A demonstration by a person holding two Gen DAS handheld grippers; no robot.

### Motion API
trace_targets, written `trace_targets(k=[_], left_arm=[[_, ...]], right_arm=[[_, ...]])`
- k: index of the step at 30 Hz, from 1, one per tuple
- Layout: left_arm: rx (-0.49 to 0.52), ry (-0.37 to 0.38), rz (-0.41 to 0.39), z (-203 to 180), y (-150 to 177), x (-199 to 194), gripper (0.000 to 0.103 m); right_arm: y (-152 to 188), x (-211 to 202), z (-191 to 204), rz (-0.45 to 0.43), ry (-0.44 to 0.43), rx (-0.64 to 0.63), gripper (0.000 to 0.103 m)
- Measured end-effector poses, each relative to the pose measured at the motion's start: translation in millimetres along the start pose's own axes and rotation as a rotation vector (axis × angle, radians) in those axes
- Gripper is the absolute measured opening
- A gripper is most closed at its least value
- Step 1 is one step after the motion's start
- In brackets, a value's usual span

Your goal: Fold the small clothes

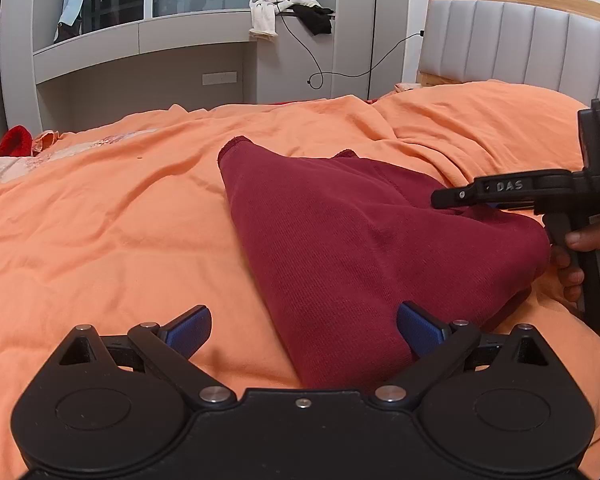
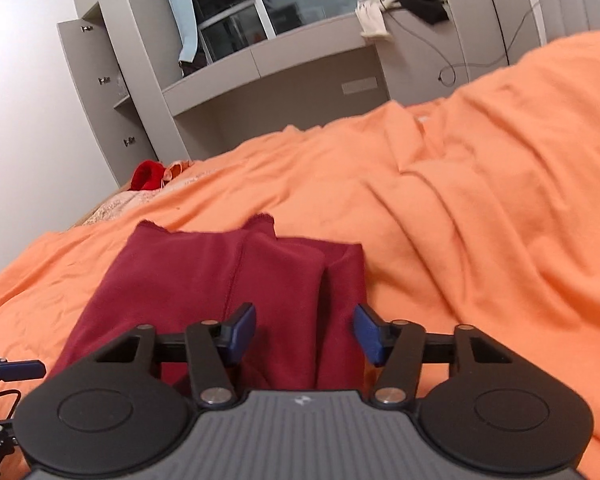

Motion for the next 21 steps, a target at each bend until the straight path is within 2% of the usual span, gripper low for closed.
trace_targets(k=[1, 4, 11, 16, 21], left_arm=[[-0.001, 0.0, 0.0, 0, 0, 0, 0.1], [-0.005, 0.003, 0.0, -1, 1, 1, 0.1], [0.008, 0.035, -0.01, -7, 1, -1, 0.095], [0.018, 0.039, 0.005, -10, 2, 3, 0.095], [0.018, 0.037, 0.008, -10, 2, 3, 0.095]], right_arm=[[1, 0, 1, -0.001, -0.003, -0.006, 0.034], [-2, -6, 4, -0.028, -0.002, -0.025, 0.014], [-14, -33, -2, -0.104, 0.06, -0.072, 0.002], [-5, -23, -7, -0.06, 0.079, -0.068, 0.002], [-3, -28, -3, -0.074, 0.09, -0.096, 0.003]])
Point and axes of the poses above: each gripper's, at about its wrist camera, not at the fingertips, and x roughly the way its jaws point, z to its left, y to its underside, the point moved 8 cm from there along x, roughly the way its jaws point, and after that the axes turned 15 degrees about y, right-handed, at the moved point
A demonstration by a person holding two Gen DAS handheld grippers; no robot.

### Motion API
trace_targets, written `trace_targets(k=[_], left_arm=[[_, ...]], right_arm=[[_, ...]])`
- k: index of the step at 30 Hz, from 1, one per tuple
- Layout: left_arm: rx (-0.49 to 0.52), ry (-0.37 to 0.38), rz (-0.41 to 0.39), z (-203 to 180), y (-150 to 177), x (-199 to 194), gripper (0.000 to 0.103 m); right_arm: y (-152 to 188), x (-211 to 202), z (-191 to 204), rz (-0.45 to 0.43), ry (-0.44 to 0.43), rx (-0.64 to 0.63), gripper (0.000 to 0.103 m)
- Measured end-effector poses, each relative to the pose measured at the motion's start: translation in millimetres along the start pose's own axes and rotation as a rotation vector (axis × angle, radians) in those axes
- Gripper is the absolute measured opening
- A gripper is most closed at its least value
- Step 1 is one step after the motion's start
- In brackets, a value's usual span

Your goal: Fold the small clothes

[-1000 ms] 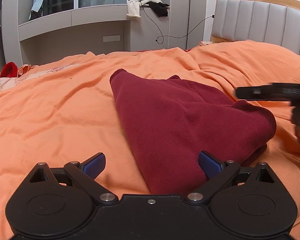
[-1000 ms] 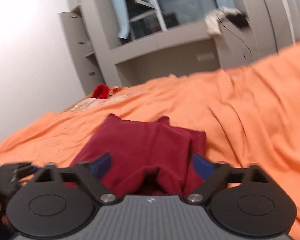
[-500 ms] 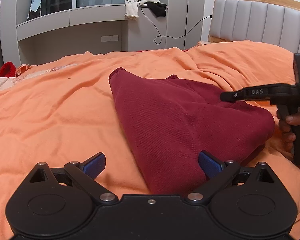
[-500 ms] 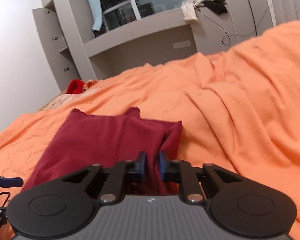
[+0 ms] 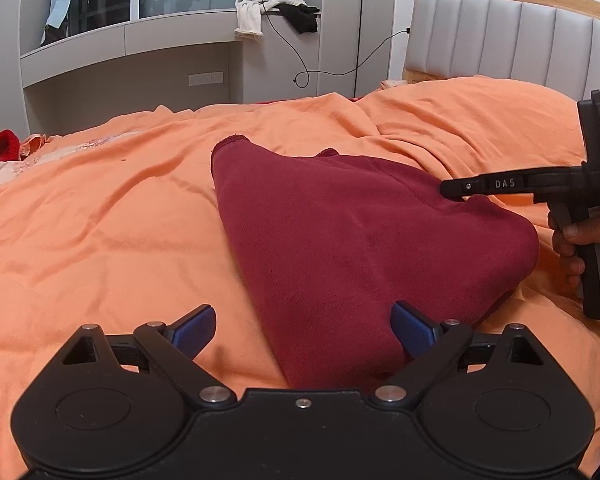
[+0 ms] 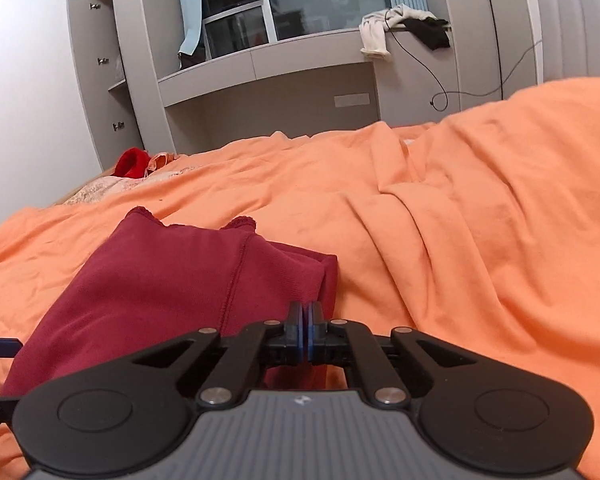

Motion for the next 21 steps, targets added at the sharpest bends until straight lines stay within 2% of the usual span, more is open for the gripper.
trace_targets(k=[2, 3, 4, 6, 8, 10, 13, 17, 21], left_arm=[[0.0, 0.0, 0.001, 0, 0, 0, 0.095], [0.0, 0.0, 0.001, 0, -1, 0, 0.095], [0.0, 0.0, 0.002, 0, -1, 0, 0.095], [0.0, 0.0, 0.002, 0, -1, 0, 0.095], [-0.001, 0.0, 0.002, 0, -1, 0, 0.095], [-0.001, -0.001, 0.001, 0, -2, 0, 0.095], [-0.002, 0.0, 0.002, 0, -2, 0, 0.095], [-0.008, 0.0, 0.001, 0, -2, 1, 0.095], [-0.008, 0.0, 0.0, 0, -2, 0, 0.095]], right_arm=[[-1, -3, -3, -0.005, 0.003, 0.018, 0.01], [-2, -7, -4, -0.007, 0.001, 0.022, 0.02], [-2, -11, -3, -0.01, -0.014, 0.019, 0.036], [-3, -21, -1, -0.027, -0.047, -0.002, 0.05], [-2, -33, 5, -0.039, -0.081, -0.036, 0.056], [0, -41, 10, -0.035, -0.126, -0.043, 0.07], [8, -42, 15, 0.005, -0.16, -0.068, 0.077], [24, -30, 18, 0.067, -0.111, -0.136, 0.083], [31, -24, 16, 0.088, -0.089, -0.147, 0.089]])
Point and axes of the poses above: each gripper's, at about its wrist camera, not at the fingertips, and x roughly the way its jaws point, z to its left, y to its underside, the point moved 8 cm from there along x, roughly the way its jaws point, and after that the axes turned 15 degrees about y, right-handed, at the moved point
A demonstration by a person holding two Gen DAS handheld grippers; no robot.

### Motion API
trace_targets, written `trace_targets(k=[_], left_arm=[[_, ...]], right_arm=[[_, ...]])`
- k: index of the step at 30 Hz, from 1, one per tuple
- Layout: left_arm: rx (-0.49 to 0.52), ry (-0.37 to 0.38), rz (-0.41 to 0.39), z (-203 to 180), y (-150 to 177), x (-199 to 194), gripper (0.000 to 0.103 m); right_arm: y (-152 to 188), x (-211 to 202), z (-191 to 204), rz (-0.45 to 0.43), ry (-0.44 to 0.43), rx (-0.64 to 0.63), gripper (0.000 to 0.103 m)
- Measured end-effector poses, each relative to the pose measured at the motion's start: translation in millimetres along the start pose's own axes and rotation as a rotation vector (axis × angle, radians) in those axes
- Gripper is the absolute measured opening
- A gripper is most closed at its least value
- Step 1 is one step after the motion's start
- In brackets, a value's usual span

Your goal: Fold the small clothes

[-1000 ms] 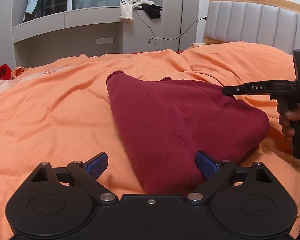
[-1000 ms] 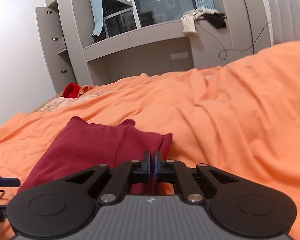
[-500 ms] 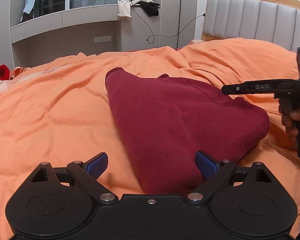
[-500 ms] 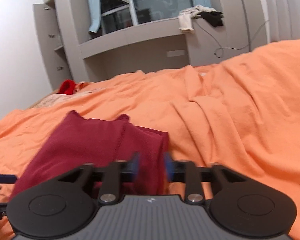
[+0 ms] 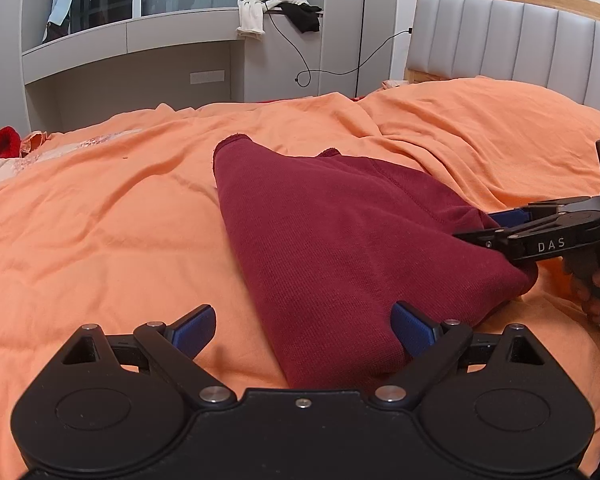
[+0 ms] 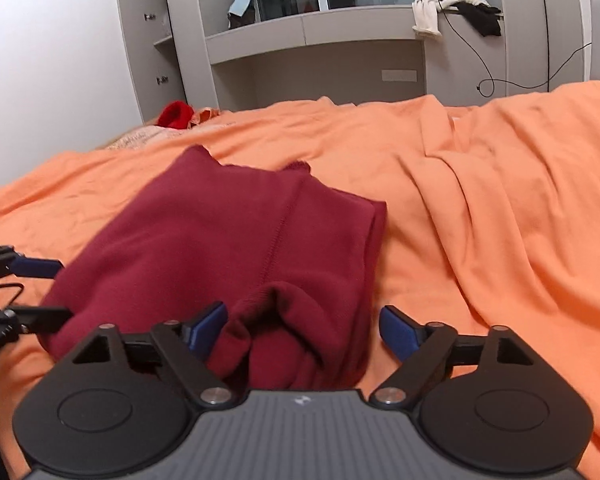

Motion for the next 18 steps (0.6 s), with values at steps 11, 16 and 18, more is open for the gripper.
trace_targets(k=[11, 16, 18], left_arm=[[-0.054, 0.042, -0.087, 6, -10, -16, 0.098], [-0.038, 0.143, -0.172, -11, -18, -22, 0.101], [0.007, 0.14, -0.138, -22, -15, -14, 0.102]], right_arm=[[3, 5, -1, 0.006, 0.033, 0.002, 0.098], [5, 8, 0, 0.008, 0.04, 0.015, 0.101], [6, 8, -2, 0.01, 0.037, 0.021, 0.102]])
Point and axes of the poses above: each gripper's, at about its wrist camera, not at the fingertips, and x roughly the way its jaws point, z to its left, y to its underside, the point moved 8 cm from there along x, roughly the way its jaws point, and after that the axes turned 15 degrees about y, right-handed, at the moved point
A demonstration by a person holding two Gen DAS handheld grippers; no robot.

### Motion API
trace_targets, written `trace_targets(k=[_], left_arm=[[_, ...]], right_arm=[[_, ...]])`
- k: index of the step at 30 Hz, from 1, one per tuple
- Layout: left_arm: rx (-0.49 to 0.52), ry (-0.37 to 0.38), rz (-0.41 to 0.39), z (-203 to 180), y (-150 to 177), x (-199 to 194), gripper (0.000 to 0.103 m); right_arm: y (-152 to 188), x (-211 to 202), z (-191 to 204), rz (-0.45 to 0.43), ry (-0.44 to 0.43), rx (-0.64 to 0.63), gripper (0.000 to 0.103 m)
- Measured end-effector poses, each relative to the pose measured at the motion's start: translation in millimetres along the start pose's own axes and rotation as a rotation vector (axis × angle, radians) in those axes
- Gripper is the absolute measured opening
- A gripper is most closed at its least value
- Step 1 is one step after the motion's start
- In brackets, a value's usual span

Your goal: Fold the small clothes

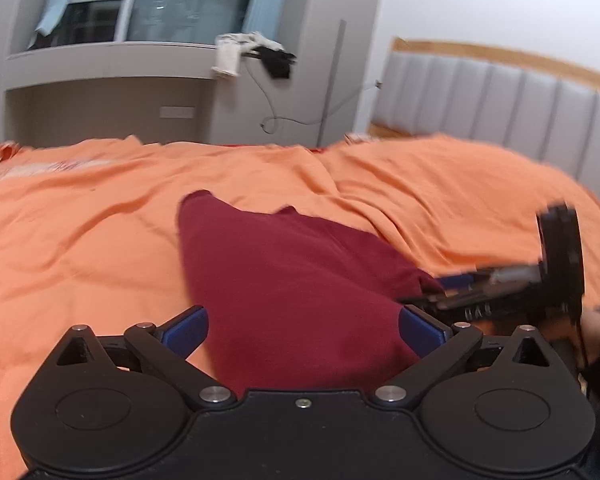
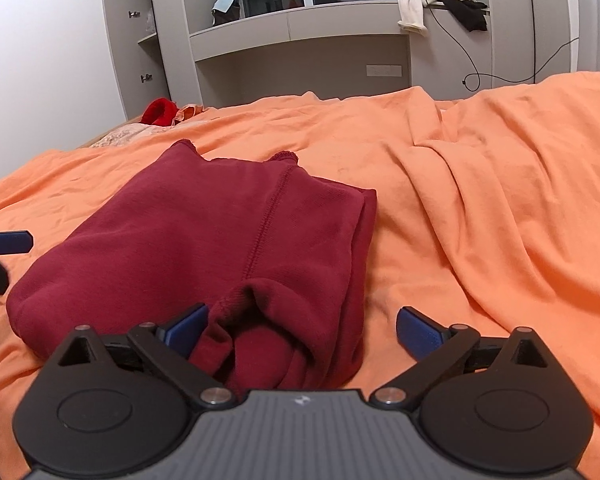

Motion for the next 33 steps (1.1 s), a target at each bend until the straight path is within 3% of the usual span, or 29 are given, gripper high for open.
trace_targets(k=[6, 11, 17, 21, 27, 33], left_arm=[[0.028, -0.077, 0.172, 3, 26, 30, 0.102], [-0.02, -0.068, 0.197, 9, 30, 34, 0.103], [-0.017, -0.075, 0.214, 11, 35, 37, 0.103], [-0.022, -0.066, 0.206, 10, 35, 36, 0.103], [-0.064, 0.005, 0.15, 10, 23, 26, 0.102], [-0.09, 0.029, 0.083, 9, 12, 15, 0.102]], right_arm=[[1, 1, -4, 0.014, -0.016, 0.017, 0.102], [-3, -3, -10, 0.014, -0.039, 0.035, 0.103], [-10, -7, -23, 0.0, -0.095, 0.181, 0.103], [-13, -1, -23, -0.003, -0.091, 0.217, 0.103], [-16, 5, -22, -0.019, -0.126, 0.257, 0.103], [-15, 15, -33, -0.003, -0.149, 0.356, 0.103]])
Point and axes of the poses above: each gripper's, at about its wrist camera, not at the fingertips, and x roughly the way its jaws point, z to its left, y to its underside, the point moved 8 cm from there along x, roughly the way its jaws point, and after that the axes turned 15 degrees about y, right-handed, at the moved point
